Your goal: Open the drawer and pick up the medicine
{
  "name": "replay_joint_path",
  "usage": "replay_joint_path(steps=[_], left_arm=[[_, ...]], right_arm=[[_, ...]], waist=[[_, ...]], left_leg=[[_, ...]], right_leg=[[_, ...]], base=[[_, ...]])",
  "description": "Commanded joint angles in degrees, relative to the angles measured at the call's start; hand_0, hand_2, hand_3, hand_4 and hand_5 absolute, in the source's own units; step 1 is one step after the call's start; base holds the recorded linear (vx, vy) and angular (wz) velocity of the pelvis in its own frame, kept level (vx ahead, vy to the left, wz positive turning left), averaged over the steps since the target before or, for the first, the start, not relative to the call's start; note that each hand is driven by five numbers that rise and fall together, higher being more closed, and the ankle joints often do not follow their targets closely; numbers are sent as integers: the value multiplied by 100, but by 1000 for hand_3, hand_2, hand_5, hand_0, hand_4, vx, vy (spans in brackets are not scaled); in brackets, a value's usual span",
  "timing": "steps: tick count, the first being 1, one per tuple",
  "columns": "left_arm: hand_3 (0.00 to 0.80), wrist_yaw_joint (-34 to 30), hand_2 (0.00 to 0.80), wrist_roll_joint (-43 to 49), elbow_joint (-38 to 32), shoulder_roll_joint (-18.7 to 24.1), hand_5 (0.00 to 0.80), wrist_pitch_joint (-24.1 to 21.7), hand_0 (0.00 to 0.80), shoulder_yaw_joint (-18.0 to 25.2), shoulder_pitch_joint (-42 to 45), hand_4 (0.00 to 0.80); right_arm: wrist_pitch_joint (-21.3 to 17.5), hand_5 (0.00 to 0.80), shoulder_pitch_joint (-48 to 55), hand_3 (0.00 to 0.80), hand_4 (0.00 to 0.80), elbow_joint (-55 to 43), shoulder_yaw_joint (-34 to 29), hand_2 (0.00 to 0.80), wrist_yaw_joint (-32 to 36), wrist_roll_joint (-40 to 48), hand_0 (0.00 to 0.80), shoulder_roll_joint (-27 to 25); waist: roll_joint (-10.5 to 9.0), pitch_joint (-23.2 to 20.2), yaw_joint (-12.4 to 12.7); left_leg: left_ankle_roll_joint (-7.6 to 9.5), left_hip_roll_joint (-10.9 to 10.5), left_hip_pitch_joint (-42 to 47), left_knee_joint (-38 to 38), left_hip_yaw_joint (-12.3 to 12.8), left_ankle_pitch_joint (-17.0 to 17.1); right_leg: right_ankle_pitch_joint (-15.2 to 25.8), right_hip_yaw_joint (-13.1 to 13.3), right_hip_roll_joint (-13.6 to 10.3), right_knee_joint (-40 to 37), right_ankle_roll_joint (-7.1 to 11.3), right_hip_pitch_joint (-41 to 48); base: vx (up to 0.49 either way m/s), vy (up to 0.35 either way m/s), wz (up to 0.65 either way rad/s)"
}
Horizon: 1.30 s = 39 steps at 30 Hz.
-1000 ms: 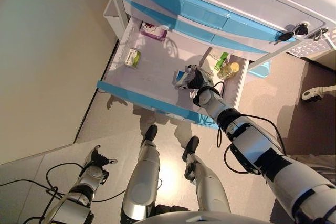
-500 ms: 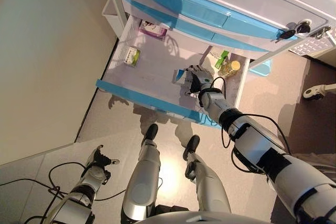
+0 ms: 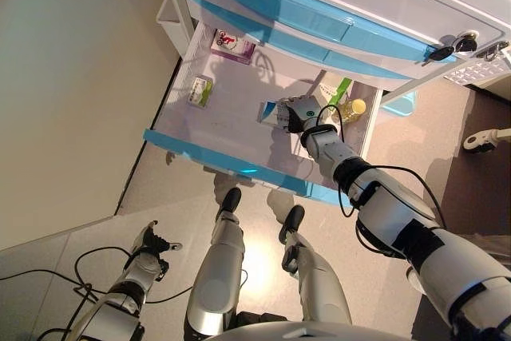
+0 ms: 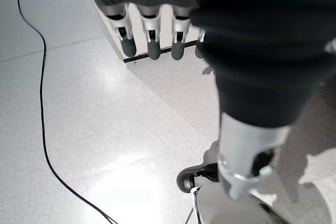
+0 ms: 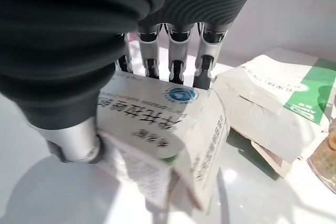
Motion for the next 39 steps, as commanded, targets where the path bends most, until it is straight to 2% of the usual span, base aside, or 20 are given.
replay_joint_path(steps=[1, 16, 27, 31, 39], left_arm=[[0, 44, 0, -103, 170, 9, 0, -18, 0, -33, -82, 0], [0, 45, 0, -107, 165, -31, 0, -6, 0, 0, -52, 0], [0, -47, 0, -120, 305, -226, 0, 2, 0, 202, 186, 0], [0, -139, 0, -2, 360, -328, 0, 14, 0, 318, 484, 0], [0, -247, 0, 228, 420, -466, 0, 27, 0, 495, 839, 0]], right_arm=[[13, 800, -68, 800, 800, 19, -9, 800, 91, -112, 800, -104], [-33, 800, 122, 800, 800, -99, -248, 800, 5, 346, 800, -135], [-258, 800, 783, 800, 800, -667, -511, 800, -15, 948, 800, -423], [-397, 800, 1223, 800, 800, -1187, -524, 800, 124, 941, 800, -579], [-570, 800, 2002, 800, 800, -2080, -712, 800, 321, 944, 800, -929]], waist=[[63, 280, 79], [120, 215, 3], [181, -408, -248], [253, -856, -411], [314, -1425, -639]], left_leg=[[359, -405, -83, -355, 14, 337], [352, -398, -5, -388, 56, 346], [361, -334, 476, -709, 242, 358], [358, -280, 874, -1001, 357, 373], [335, -151, 1498, -1513, 489, 428]], right_leg=[[-157, 162, -57, 447, 307, -8], [-163, 195, -67, 478, 302, 25], [-117, 295, -110, 275, 358, 410], [-101, 352, -88, 46, 403, 721], [-73, 408, 11, -331, 446, 1167]], base=[[0, 0, 0], [0, 0, 0], [27, 19, -7], [91, 42, -15], [86, 3, -19]])
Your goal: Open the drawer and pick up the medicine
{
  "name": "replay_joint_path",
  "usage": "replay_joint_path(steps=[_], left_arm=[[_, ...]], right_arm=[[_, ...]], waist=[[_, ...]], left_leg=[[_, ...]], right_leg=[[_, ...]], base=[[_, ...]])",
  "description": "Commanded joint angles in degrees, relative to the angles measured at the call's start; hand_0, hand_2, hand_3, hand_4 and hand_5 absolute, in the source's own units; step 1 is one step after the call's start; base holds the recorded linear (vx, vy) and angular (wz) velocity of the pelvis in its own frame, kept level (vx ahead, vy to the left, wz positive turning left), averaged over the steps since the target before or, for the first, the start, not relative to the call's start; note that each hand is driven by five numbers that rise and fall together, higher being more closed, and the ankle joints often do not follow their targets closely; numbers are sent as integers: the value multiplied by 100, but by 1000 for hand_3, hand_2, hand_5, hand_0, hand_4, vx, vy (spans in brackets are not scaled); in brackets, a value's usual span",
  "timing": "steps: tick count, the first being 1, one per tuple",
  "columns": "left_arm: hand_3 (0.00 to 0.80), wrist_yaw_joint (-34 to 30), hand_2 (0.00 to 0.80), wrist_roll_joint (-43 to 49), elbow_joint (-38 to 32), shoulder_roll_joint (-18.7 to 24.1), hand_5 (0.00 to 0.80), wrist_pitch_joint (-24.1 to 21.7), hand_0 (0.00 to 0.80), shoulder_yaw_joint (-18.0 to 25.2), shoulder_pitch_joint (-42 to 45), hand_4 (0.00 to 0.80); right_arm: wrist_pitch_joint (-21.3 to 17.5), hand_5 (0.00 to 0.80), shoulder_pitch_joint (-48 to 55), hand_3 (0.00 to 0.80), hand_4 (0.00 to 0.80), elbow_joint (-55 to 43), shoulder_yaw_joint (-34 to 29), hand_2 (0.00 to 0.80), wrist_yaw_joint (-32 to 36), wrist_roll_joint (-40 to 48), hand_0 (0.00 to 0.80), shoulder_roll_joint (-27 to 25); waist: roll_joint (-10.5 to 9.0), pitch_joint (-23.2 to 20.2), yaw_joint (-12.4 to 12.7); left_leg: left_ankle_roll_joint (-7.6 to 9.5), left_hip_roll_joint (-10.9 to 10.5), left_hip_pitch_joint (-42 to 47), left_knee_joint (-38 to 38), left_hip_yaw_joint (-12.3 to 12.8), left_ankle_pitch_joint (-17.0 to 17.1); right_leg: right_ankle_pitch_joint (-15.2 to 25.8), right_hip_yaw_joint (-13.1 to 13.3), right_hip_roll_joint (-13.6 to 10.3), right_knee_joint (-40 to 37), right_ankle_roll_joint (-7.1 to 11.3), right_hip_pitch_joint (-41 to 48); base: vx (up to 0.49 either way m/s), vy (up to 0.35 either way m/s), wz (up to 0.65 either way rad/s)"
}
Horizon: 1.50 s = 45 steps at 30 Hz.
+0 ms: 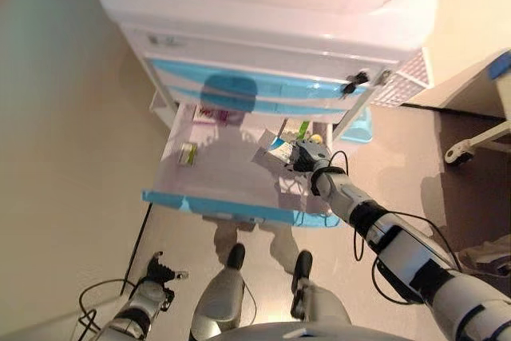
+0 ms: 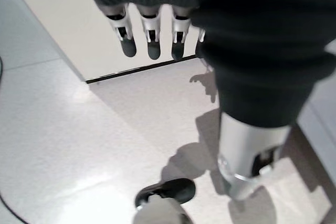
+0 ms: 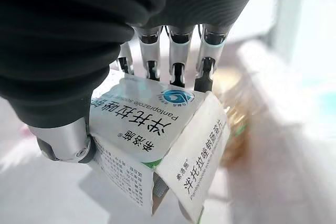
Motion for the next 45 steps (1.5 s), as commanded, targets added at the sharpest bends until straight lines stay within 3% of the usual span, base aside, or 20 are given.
replay_joint_path(steps=[1, 6, 13, 24, 35, 45], left_arm=[[0, 3, 0, 258, 344, -9, 0, 19, 0, 80, -35, 0], [0, -38, 0, 467, 364, -28, 0, 54, 0, 269, 145, 0], [0, -122, 0, 864, 518, -85, 0, 125, 0, 716, 515, 0], [0, -134, 0, 1203, 527, -141, 0, 233, 0, 889, 725, 0], [0, -154, 0, 1316, 471, -88, 0, 316, 0, 681, 822, 0], [0, -77, 0, 1223, 525, -6, 0, 373, 0, 440, 757, 0]], right_arm=[[-219, 800, -176, 800, 800, -547, -167, 800, 32, 119, 800, -392], [-315, 800, 388, 800, 800, -1392, -543, 800, 118, 250, 800, -760], [-568, 800, 1691, 800, 800, -3140, -1715, 800, 109, 605, 800, -1459], [-710, 800, 2543, 800, 800, -4389, -2829, 800, -68, 1009, 800, -1630], [-539, 800, 1653, 800, 800, -4107, -3275, 800, -569, 1635, 800, -1849], [-405, 800, 169, 800, 800, -3536, -2883, 800, -974, 1764, 800, -2195]], waist=[[-22, -158, -56], [-10, -442, -156], [2, -833, -328], [10, -997, -406], [-56, -980, -303], [-173, -906, -160]], left_leg=[[152, -148, -48, -616, -103, 363], [126, -82, 193, -850, -42, 396], [107, -22, 532, -977, 51, 330], [109, 11, 709, -1004, 85, 238], [127, 11, 712, -1002, 80, 196], [133, 0, 658, -990, 33, 188]], right_leg=[[-149, -56, 69, 205, 351, 97], [-130, -78, 99, 8, 374, 304], [-184, -37, 115, -103, 388, 585], [-243, -76, 117, -132, 389, 745], [-261, -81, 144, -142, 382, 736], [-252, -98, 158, -151, 374, 711]], base=[[91, -6, -11], [86, -6, -8], [91, 1, -10], [40, 1, -3], [12, 0, 0], [0, 0, 0]])
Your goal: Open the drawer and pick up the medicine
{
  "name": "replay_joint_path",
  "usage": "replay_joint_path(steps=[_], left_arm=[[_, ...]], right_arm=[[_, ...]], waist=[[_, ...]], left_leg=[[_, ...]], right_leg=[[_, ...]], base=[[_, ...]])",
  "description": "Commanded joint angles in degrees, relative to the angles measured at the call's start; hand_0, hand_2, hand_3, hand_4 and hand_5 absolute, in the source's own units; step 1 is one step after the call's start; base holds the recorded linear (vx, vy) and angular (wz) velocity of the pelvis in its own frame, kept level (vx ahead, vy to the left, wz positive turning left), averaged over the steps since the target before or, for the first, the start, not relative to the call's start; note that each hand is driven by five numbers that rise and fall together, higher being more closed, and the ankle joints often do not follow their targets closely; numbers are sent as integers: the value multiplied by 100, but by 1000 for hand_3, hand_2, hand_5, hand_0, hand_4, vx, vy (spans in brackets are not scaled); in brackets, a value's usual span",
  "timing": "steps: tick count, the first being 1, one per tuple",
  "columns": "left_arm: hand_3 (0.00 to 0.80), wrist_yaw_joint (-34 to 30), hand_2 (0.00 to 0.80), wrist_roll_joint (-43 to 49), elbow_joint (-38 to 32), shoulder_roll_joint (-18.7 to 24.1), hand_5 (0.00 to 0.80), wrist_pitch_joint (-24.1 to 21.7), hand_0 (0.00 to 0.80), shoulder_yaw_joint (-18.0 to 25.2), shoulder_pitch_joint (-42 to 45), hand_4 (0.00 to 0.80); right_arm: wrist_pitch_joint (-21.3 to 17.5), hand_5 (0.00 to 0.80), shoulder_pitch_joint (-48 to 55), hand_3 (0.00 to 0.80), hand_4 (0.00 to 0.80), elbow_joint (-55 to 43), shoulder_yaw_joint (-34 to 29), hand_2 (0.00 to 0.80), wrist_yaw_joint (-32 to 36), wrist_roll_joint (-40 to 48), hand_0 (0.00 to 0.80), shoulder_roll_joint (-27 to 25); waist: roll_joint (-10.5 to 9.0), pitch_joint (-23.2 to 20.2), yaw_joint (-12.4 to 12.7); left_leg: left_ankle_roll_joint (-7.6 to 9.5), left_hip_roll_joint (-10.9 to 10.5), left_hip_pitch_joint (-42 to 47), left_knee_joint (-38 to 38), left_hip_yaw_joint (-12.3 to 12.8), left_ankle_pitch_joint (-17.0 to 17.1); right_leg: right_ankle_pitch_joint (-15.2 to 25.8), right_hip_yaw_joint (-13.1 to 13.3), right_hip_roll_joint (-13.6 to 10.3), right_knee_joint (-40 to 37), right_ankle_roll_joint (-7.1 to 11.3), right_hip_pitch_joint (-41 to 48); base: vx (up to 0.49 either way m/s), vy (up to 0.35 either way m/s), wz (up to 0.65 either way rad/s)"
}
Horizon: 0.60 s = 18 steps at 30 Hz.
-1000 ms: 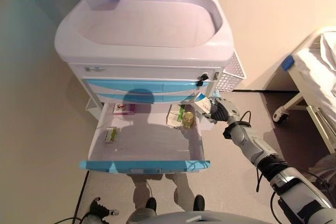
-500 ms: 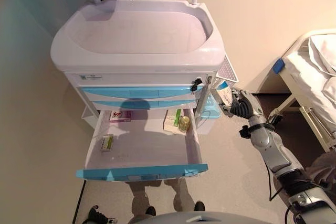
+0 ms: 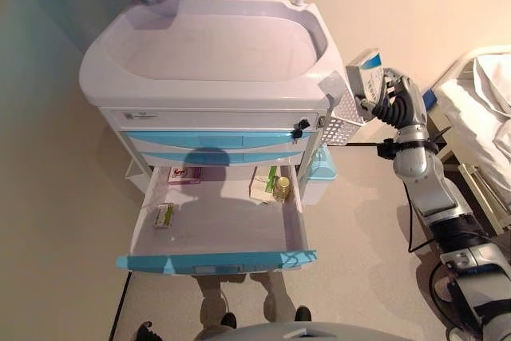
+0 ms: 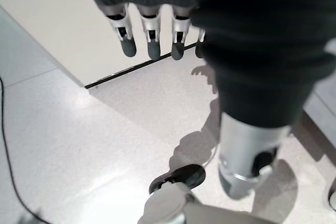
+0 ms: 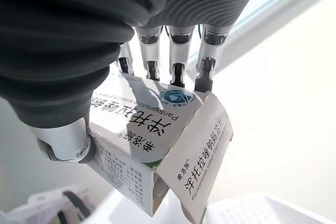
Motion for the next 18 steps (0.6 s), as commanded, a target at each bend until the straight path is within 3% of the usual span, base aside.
replay_joint_path(steps=[1, 11, 18], left_arm=[[0, 116, 0, 86, 373, 262, 0, 24, 0, -177, -347, 0], [0, 164, 0, 27, 381, 323, 0, 27, 0, -364, -381, 0], [0, 203, 0, 21, 477, 486, 0, 16, 0, -559, -446, 0]], right_arm=[[-53, 800, -694, 800, 800, 117, 41, 800, -339, 176, 800, -254], [62, 800, -2092, 800, 800, 737, 726, 800, -392, 176, 800, -623], [171, 800, -3732, 800, 800, 1966, 1894, 800, -184, 82, 800, -732]], waist=[[-210, -6, 161], [-322, 27, 248], [-478, 58, 327]], left_leg=[[155, -244, -425, 88, -238, 52], [152, -258, -477, 91, -301, 63], [135, -256, -550, 97, -339, 90]], right_leg=[[-212, -204, -14, 282, 364, 72], [-206, -244, -8, 283, 363, 39], [-179, -262, 9, 260, 358, 3]], base=[[0, 0, 0], [16, 0, 5], [4, -3, 2]])
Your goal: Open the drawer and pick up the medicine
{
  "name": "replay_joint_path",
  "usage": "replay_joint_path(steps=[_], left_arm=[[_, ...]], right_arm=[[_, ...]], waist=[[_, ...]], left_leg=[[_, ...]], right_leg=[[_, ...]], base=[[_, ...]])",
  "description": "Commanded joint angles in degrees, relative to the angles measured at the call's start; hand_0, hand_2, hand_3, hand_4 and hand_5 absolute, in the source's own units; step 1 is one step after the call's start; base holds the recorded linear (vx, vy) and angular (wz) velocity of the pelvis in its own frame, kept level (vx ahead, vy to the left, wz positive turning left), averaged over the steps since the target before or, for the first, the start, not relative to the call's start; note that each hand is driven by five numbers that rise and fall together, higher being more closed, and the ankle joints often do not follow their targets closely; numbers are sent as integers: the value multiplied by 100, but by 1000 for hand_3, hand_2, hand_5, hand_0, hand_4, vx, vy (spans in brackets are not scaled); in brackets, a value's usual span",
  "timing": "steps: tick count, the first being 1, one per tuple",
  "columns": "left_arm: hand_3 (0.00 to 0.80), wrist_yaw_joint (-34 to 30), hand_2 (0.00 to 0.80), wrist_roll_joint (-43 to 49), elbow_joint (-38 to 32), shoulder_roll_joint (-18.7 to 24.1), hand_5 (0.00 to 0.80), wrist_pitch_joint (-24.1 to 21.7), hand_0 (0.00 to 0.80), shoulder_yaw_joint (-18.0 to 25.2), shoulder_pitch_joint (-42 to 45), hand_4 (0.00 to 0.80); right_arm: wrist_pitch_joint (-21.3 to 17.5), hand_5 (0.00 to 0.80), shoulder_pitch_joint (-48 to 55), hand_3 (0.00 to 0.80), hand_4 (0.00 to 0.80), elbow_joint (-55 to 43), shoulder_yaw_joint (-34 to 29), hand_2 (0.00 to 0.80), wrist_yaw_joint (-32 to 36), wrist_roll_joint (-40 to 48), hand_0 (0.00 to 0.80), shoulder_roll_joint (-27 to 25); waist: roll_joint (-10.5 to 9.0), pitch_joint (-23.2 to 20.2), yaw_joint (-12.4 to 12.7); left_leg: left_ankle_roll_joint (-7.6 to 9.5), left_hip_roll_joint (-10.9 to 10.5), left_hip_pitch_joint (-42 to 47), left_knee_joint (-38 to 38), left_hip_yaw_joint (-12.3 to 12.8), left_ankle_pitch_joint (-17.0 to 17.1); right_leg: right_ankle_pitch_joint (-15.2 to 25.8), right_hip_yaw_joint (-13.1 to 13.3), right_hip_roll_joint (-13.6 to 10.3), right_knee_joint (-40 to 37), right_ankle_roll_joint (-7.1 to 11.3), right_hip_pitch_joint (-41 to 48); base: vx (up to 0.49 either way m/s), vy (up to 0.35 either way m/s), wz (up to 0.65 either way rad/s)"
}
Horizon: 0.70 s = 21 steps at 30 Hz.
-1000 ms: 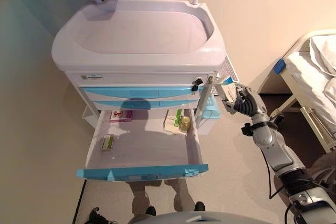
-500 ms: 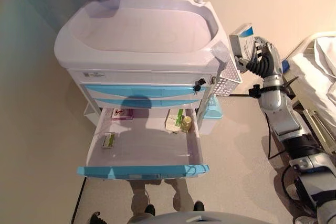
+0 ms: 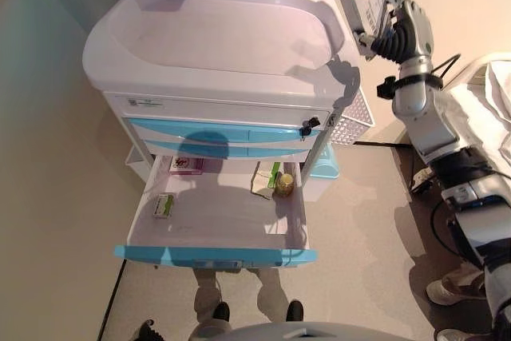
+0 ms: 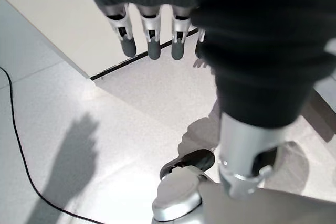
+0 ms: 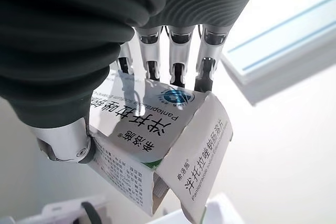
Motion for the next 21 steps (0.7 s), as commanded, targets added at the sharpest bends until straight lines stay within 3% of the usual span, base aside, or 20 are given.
replay_joint_path(steps=[1, 5, 11, 21], left_arm=[[0, 136, 0, 27, 340, 383, 0, 9, 0, -170, -322, 0], [0, 155, 0, -19, 357, 465, 0, -49, 0, -348, -371, 0], [0, 209, 0, -72, 435, 541, 0, -71, 0, -504, -455, 0], [0, 250, 0, -127, 473, 664, 0, -73, 0, -567, -530, 0]], right_arm=[[-50, 800, -910, 800, 800, 422, 376, 800, -14, -8, 800, -240], [-12, 800, -1834, 800, 800, 1505, 1074, 800, 95, -17, 800, -1], [36, 800, -2565, 800, 800, 2526, 1634, 800, 186, -65, 800, 387], [-39, 800, -2972, 800, 800, 3104, 2027, 800, 393, -36, 800, 891]], waist=[[-250, -34, 231], [-348, -11, 290], [-471, 5, 379], [-619, 53, 540]], left_leg=[[160, -250, -378, 65, -216, 74], [153, -251, -455, 82, -272, 101], [133, -256, -535, 90, -353, 132], [124, -284, -638, 102, -475, 174]], right_leg=[[-158, -121, -1, 259, 370, 93], [-141, -131, 10, 255, 366, 47], [-115, -193, 16, 243, 364, 5], [-94, -287, 30, 236, 368, -49]], base=[[0, 0, 0], [-1, -8, 7], [0, -6, 11], [-2, -5, 8]])
